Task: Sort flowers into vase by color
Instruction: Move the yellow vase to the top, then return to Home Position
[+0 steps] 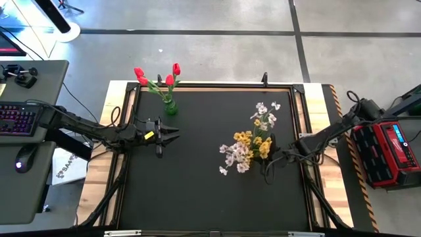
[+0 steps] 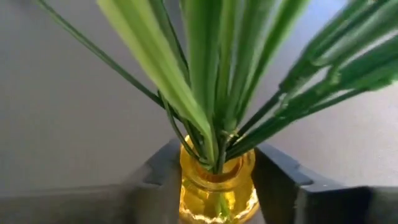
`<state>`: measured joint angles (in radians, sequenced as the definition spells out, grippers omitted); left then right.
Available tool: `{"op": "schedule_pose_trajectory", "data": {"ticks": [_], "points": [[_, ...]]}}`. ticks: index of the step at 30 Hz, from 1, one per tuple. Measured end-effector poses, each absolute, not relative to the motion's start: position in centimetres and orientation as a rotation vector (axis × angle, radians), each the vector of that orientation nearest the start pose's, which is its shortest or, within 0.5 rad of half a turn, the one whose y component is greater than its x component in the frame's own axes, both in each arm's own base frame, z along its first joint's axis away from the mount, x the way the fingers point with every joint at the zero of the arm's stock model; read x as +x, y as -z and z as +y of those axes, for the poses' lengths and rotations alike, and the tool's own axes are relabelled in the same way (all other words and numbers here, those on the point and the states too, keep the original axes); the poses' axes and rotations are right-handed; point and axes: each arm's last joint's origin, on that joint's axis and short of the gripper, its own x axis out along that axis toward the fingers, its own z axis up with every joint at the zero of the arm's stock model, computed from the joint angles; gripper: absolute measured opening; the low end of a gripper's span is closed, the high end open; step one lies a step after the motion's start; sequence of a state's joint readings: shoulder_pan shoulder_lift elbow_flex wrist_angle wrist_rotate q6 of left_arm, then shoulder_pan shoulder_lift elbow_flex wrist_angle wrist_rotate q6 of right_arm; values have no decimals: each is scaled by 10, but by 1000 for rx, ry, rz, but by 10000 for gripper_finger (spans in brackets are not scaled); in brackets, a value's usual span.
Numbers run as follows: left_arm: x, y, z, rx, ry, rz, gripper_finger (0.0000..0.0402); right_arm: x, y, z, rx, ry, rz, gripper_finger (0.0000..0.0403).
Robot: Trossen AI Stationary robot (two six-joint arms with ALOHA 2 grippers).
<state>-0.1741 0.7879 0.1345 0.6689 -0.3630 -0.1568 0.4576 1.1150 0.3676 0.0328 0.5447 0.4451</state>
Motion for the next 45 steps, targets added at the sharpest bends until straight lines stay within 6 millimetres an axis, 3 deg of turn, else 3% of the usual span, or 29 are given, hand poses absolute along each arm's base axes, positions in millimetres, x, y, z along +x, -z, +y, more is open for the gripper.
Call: {"op": "schedule_pose_trajectory", "data": {"ticks": [2, 10, 14, 17, 24, 28, 34, 36, 42, 45], "points": [[159, -191, -18, -161, -187, -30, 112, 181, -157, 72, 83, 230, 587, 114], [160, -190, -18, -160, -188, -21, 112, 189, -161, 55, 17, 369, 514, 112], [161, -187, -18, -178, -189, -5, 112, 205, -172, 19, 4, 445, 429, 112], [163, -184, -19, -183, -187, 12, 112, 212, -182, -16, 51, 408, 348, 112], [165, -178, -23, -184, -199, 49, 112, 201, -176, -90, 160, 556, 337, 112], [166, -175, -24, -189, -217, 65, 112, 198, -161, -111, 218, 574, 393, 112], [167, -174, -24, -202, -224, 67, 112, 208, -153, -122, 229, 580, 445, 112], [167, -174, -24, -202, -224, 67, 112, 212, -153, -125, 230, 584, 453, 130], [167, -175, -25, -204, -223, 65, 112, 216, -158, -127, 226, 578, 527, 249], [167, -175, -24, -204, -223, 63, 112, 214, -165, -126, 223, 574, 582, 286]]}}
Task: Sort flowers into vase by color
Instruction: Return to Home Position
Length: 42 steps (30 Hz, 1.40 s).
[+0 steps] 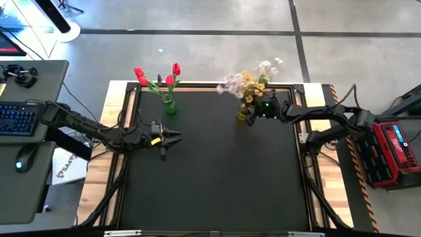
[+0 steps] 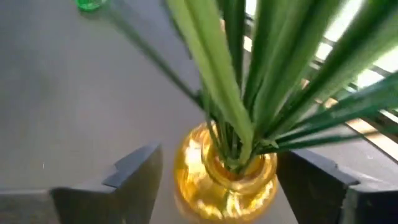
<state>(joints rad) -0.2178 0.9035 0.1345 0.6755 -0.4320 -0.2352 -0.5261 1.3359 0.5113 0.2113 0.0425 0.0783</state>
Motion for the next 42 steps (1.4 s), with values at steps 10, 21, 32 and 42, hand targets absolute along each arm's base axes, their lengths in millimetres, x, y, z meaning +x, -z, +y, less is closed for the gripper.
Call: {"op": "schedule_pose_trajectory", "data": {"ticks": [10, 21, 32, 42], "points": [[167, -175, -24, -206, -223, 61, 112, 208, -190, -105, 200, 559, 535, 298], [167, -175, -26, -205, -214, 62, 112, 193, -198, -73, 229, 523, 637, 297], [164, -175, -34, -201, -219, 59, 112, 143, -218, -3, 241, -72, 462, 251], [163, -175, -37, -205, -220, 56, 112, 105, -203, 16, 224, -162, 191, 208]]}}
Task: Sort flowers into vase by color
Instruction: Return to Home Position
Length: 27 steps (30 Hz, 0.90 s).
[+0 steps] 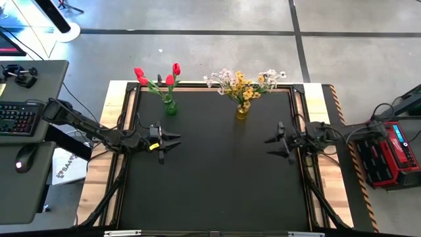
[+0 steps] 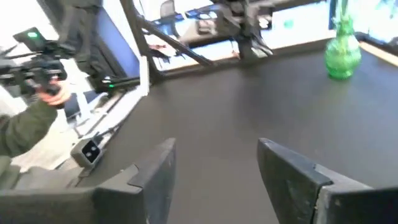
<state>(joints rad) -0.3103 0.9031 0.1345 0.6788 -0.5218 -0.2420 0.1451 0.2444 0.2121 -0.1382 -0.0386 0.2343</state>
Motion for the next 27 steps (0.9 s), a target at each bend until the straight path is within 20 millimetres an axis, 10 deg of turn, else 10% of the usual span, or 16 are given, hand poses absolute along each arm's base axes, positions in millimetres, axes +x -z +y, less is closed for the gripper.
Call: {"op": "schedule_pose_trajectory", "data": {"ticks": [17, 27], "points": [[165, -191, -18, -173, -215, -70, 76, 95, -171, 16, 210, -184, 52, 194], [131, -204, 5, -137, -118, -76, 14, 95, -173, 17, 201, -228, 39, 194]]}}
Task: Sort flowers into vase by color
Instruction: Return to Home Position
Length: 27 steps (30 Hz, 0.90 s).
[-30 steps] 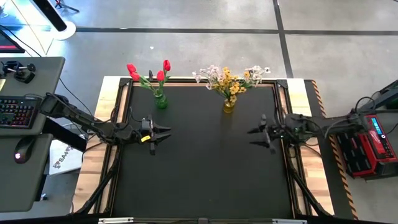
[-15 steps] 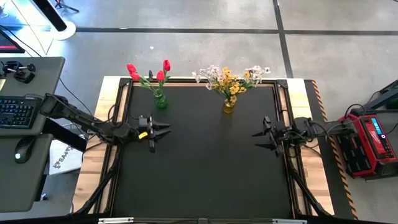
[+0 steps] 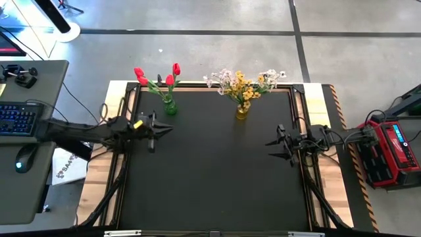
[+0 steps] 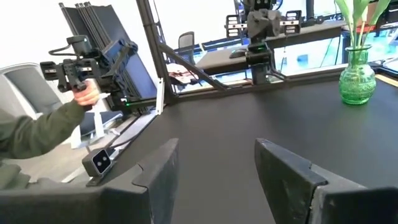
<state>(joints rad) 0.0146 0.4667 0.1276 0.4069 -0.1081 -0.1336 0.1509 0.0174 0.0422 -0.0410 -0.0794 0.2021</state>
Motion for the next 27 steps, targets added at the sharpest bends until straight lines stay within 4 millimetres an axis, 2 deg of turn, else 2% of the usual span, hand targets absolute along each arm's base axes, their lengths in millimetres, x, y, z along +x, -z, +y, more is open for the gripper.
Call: {"op": "schedule_pose_trajectory", "data": {"ticks": [6, 14, 19, 23, 27], "points": [[108, -203, 4, -139, -96, -59, 1, 95, -170, 17, 225, -224, 70, 194], [88, -204, 1, -115, -60, -100, 1, 95, -170, 17, 232, -223, 71, 195], [90, -197, -1, -106, -34, -93, 0, 95, -170, 16, 206, -213, 67, 195], [97, -176, -2, -93, -28, -103, 0, 95, -170, 16, 198, -205, 62, 195], [97, -177, -2, -71, -16, -113, 0, 95, -174, 16, 181, -209, 29, 195]]}}
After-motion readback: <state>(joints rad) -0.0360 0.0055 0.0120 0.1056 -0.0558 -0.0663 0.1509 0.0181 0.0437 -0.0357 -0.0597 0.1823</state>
